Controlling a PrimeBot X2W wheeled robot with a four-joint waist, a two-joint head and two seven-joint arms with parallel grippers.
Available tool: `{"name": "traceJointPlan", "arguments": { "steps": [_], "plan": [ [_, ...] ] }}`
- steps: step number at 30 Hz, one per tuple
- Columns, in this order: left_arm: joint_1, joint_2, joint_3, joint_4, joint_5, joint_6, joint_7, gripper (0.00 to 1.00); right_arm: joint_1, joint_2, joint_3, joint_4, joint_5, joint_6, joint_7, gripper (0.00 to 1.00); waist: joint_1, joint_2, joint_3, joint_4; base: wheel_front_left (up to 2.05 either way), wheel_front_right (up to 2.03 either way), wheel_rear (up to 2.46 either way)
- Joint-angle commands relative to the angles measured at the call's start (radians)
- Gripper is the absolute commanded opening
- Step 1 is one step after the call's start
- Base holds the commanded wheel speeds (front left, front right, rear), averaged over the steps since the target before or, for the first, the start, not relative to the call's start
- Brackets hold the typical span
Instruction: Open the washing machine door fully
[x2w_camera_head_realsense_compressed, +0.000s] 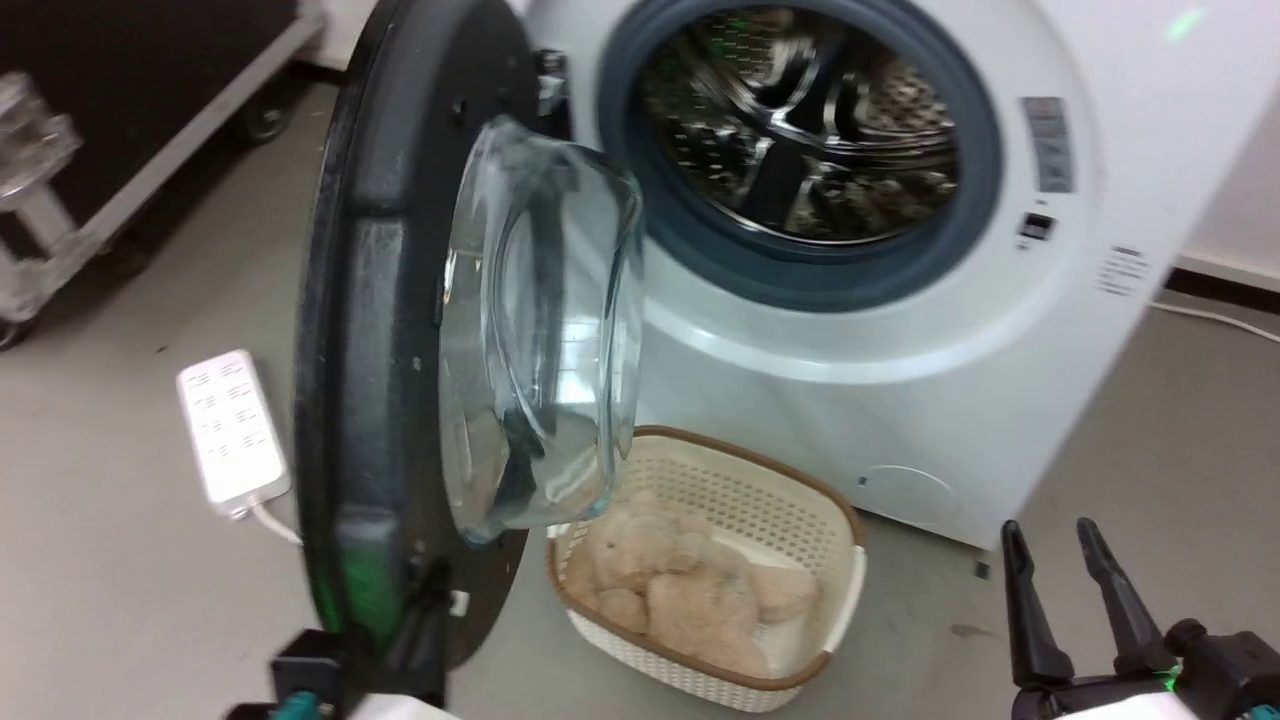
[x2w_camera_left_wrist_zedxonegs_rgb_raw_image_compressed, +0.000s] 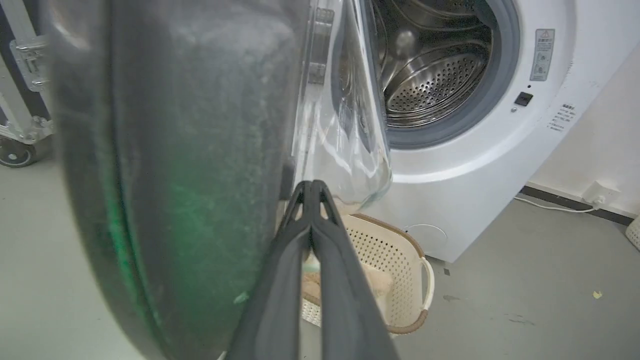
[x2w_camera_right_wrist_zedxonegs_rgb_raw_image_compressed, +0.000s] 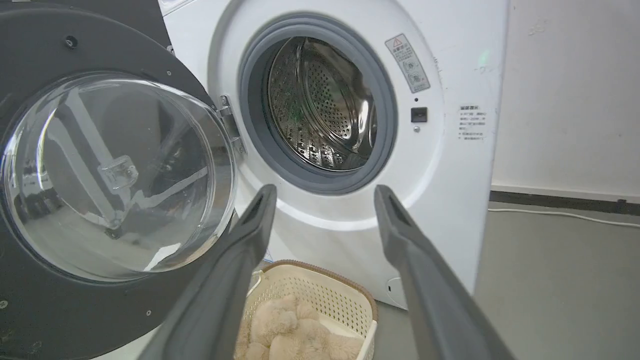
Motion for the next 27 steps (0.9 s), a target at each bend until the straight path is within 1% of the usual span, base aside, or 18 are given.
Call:
{"name": "traceJointPlan", "arguments": {
  "steps": [1, 5, 6, 7, 8, 9, 10, 11, 12, 13, 14, 15, 16, 18, 22, 27],
  "plan": [
    [-0.006, 0.022, 0.024, -0.006, -0.007, 0.008, 0.007, 0.0, -0.006, 0.002, 0.006, -0.001, -0.001, -0.001, -0.004, 1.0, 0.0, 0.0, 0.011, 0.035, 0.0, 0.0, 0.0],
    [-0.029, 0.074, 0.091, -0.001, -0.028, 0.015, 0.026, 0.0, -0.016, 0.002, 0.016, -0.001, -0.012, -0.001, -0.004, 1.0, 0.0, 0.0, 0.04, 0.057, 0.0, 0.0, 0.0],
    [-0.029, 0.074, 0.091, -0.001, -0.028, 0.015, 0.026, 0.0, -0.016, 0.002, 0.016, -0.001, -0.012, -0.001, -0.004, 1.0, 0.0, 0.0, 0.04, 0.057, 0.0, 0.0, 0.0],
    [-0.044, 0.103, 0.123, 0.003, -0.039, 0.014, 0.038, 0.0, -0.02, 0.002, 0.021, -0.003, -0.019, -0.001, -0.004, 1.0, 0.0, 0.0, 0.061, 0.063, 0.0, 0.0, 0.0],
    [-0.054, 0.116, 0.138, 0.004, -0.047, 0.012, 0.045, 0.0, -0.023, 0.002, 0.022, -0.005, -0.023, -0.001, -0.004, 1.0, 0.0, 0.0, 0.074, 0.065, 0.0, 0.0, 0.0],
    [-0.054, 0.116, 0.138, 0.004, -0.047, 0.012, 0.045, 0.0, -0.023, 0.002, 0.022, -0.005, -0.023, -0.001, -0.004, 1.0, 0.0, 0.0, 0.074, 0.065, 0.0, 0.0, 0.0],
    [-0.076, 0.143, 0.167, 0.014, -0.065, 0.005, 0.061, 0.0, -0.033, 0.002, 0.024, -0.008, -0.033, -0.001, -0.004, 1.0, 0.0, 0.0, 0.102, 0.065, 0.0, 0.0, 0.0],
    [-0.076, 0.143, 0.167, 0.014, -0.065, 0.005, 0.061, 0.0, -0.033, 0.002, 0.024, -0.008, -0.033, -0.001, -0.004, 1.0, 0.0, 0.0, 0.102, 0.065, 0.0, 0.0, 0.0],
    [-0.101, 0.171, 0.197, 0.03, -0.086, -0.006, 0.076, 0.0, -0.045, 0.002, 0.026, -0.009, -0.044, -0.001, -0.004, 1.0, 0.0, 0.0, 0.13, 0.062, 0.0, 0.0, 0.0],
    [-0.101, 0.171, 0.197, 0.03, -0.086, -0.006, 0.076, 0.0, -0.045, 0.002, 0.026, -0.009, -0.044, -0.001, -0.004, 1.0, 0.0, 0.0, 0.13, 0.062, 0.0, 0.0, 0.0],
    [-0.114, 0.186, 0.211, 0.041, -0.095, -0.01, 0.084, 0.0, -0.051, 0.002, 0.026, -0.01, -0.049, -0.001, -0.004, 1.0, 0.0, 0.0, 0.143, 0.061, 0.0, 0.0, 0.0],
    [-0.143, 0.213, 0.24, 0.068, -0.112, -0.016, 0.095, 0.0, -0.063, 0.002, 0.025, -0.014, -0.058, -0.001, -0.004, 1.0, 0.0, 0.0, 0.171, 0.058, 0.0, 0.0, 0.0],
    [-0.143, 0.213, 0.24, 0.068, -0.112, -0.016, 0.095, 0.0, -0.063, 0.002, 0.025, -0.014, -0.058, -0.001, -0.004, 1.0, 0.0, 0.0, 0.171, 0.058, 0.0, 0.0, 0.0],
    [-0.172, 0.241, 0.276, 0.102, -0.129, -0.017, 0.099, 0.0, -0.075, 0.002, 0.024, -0.015, -0.069, -0.001, -0.004, 1.0, 0.0, 0.0, 0.197, 0.053, 0.0, 0.0, 0.0],
    [-0.237, 0.303, 0.335, 0.19, -0.158, -0.032, 0.1, 0.0, -0.099, 0.002, 0.025, -0.017, -0.086, -0.001, -0.004, 1.0, 0.0, 0.0, 0.239, 0.042, 0.0, 0.0, 0.0],
    [-0.32, 0.36, 0.388, 0.314, -0.198, -0.058, 0.09, 0.0, -0.116, 0.002, 0.022, -0.016, -0.097, -0.001, -0.004, 1.0, 0.0, 0.0, 0.268, 0.031, 0.0, 0.0, 0.0]
  ]
}}
